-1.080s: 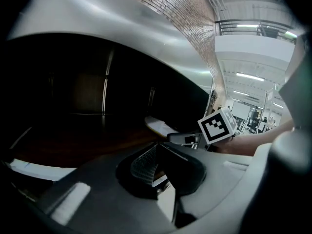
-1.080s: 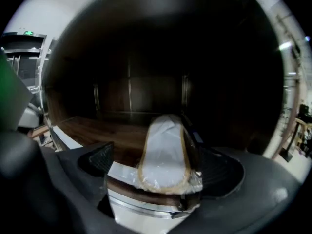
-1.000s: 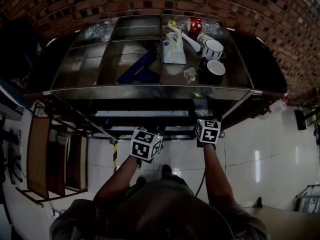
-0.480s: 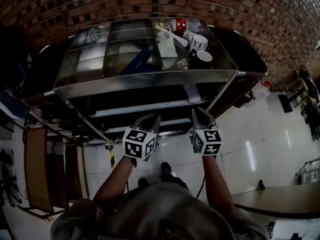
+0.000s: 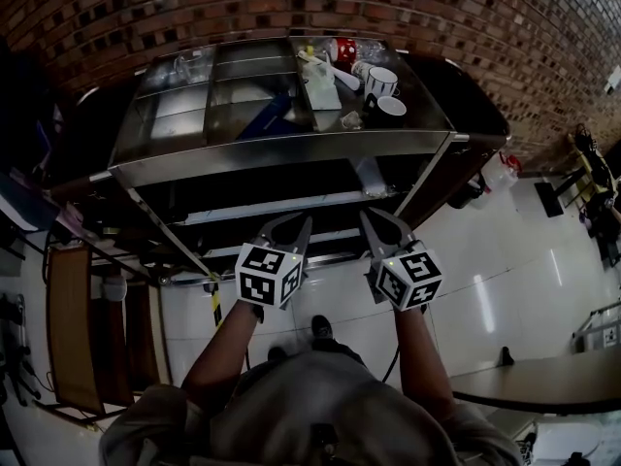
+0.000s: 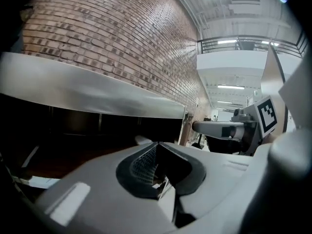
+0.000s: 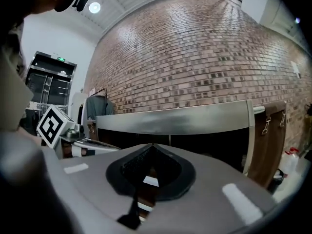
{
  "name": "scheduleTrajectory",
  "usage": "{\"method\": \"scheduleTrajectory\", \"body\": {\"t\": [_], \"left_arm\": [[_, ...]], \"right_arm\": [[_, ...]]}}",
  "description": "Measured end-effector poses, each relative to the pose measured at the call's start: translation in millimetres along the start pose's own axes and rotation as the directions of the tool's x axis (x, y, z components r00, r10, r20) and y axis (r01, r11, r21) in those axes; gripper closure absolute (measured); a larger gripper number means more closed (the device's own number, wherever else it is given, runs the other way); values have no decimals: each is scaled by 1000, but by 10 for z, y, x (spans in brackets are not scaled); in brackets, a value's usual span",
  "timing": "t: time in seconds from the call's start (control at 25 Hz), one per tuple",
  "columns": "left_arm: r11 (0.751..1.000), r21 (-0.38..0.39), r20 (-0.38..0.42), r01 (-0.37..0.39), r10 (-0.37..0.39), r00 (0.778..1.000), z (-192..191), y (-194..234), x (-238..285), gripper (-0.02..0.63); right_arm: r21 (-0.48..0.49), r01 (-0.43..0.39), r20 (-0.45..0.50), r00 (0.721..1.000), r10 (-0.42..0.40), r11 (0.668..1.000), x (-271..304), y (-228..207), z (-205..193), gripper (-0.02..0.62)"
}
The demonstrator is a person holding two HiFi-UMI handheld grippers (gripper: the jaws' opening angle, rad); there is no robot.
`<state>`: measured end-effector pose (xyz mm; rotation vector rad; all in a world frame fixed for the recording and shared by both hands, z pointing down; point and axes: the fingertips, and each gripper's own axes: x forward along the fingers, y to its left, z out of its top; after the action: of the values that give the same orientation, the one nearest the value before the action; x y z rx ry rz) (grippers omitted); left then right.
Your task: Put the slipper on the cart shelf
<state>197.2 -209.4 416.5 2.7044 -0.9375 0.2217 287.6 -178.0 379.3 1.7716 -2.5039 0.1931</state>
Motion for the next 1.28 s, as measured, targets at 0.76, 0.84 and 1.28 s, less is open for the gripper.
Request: {"method": "scheduleTrajectory", "body": {"t": [0.76, 0.84, 1.28], "left_arm": [[999, 1, 5, -37, 37, 999, 54, 117, 8, 598], [999, 0, 3, -40, 40, 999, 43, 123, 15, 598], [1000, 1, -6, -31, 31, 999, 4, 94, 68, 598]], "right_arm": [[28, -109, -13, 994, 109, 994, 225, 114, 63, 595], [29, -113, -11, 994, 113, 993, 232, 112, 68, 595], [36, -111, -9, 994, 112, 993, 201, 70, 61, 595]]}}
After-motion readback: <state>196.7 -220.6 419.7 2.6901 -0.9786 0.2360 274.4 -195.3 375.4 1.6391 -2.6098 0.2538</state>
